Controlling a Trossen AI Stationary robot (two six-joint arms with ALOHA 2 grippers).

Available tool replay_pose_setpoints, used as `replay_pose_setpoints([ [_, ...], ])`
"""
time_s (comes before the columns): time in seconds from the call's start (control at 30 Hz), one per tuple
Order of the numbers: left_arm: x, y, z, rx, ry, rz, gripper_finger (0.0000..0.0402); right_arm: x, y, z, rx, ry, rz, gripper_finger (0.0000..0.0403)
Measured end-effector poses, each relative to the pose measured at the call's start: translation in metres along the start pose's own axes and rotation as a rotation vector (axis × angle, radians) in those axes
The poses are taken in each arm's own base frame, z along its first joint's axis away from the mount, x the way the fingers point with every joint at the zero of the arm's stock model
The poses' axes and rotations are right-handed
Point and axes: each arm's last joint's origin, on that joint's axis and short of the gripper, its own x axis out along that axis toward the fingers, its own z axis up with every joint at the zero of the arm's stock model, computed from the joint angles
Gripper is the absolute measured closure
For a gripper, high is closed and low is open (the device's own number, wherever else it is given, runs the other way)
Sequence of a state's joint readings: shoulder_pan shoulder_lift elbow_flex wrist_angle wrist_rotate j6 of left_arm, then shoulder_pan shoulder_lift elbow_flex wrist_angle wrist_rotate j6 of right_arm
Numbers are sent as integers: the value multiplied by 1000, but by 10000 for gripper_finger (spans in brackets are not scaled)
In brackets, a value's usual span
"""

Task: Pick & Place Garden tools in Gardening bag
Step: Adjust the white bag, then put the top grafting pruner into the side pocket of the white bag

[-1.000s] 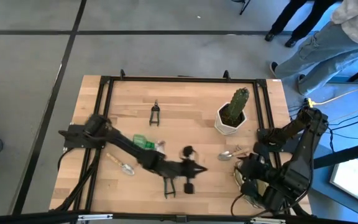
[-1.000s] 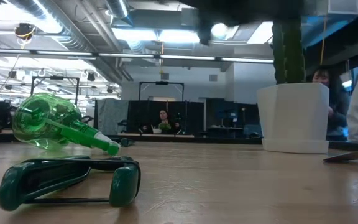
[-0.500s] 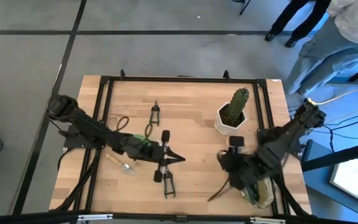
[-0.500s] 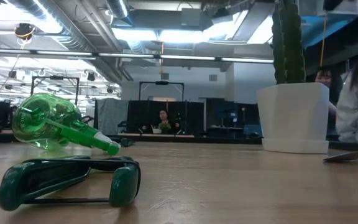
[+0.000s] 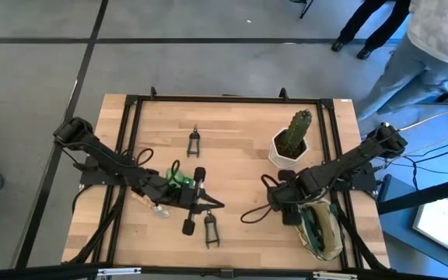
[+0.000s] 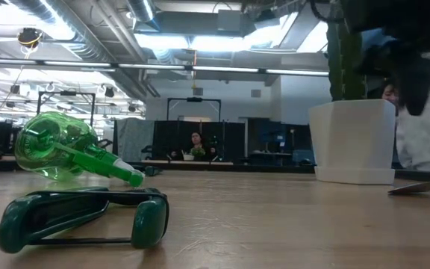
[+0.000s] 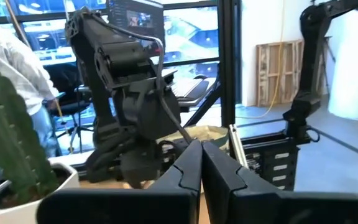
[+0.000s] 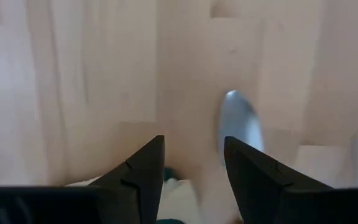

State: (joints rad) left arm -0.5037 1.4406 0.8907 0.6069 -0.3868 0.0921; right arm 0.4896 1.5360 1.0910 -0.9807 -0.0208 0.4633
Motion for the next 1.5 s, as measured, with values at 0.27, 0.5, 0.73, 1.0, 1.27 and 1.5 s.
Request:
replay_pose_setpoints([
  [0.27,0,1,-2,6,16,34,396,4,2,-13,33,128,37,236],
  [0.5,0,2,-2,6,17,41,399,3,-1,-19,52,206,29,236],
  [0.73,0,2,-2,14,17,43,400,2,-3,-23,77,236,0,235],
  [1.0,0,2,-1,27,7,45,400,-9,0,-10,31,107,-67,235],
  [1.27,-2,2,-3,44,49,105,398,-38,15,16,-61,-162,-87,235],
  [1.5,-18,4,-5,-49,206,119,398,-42,40,21,-132,-253,137,235],
])
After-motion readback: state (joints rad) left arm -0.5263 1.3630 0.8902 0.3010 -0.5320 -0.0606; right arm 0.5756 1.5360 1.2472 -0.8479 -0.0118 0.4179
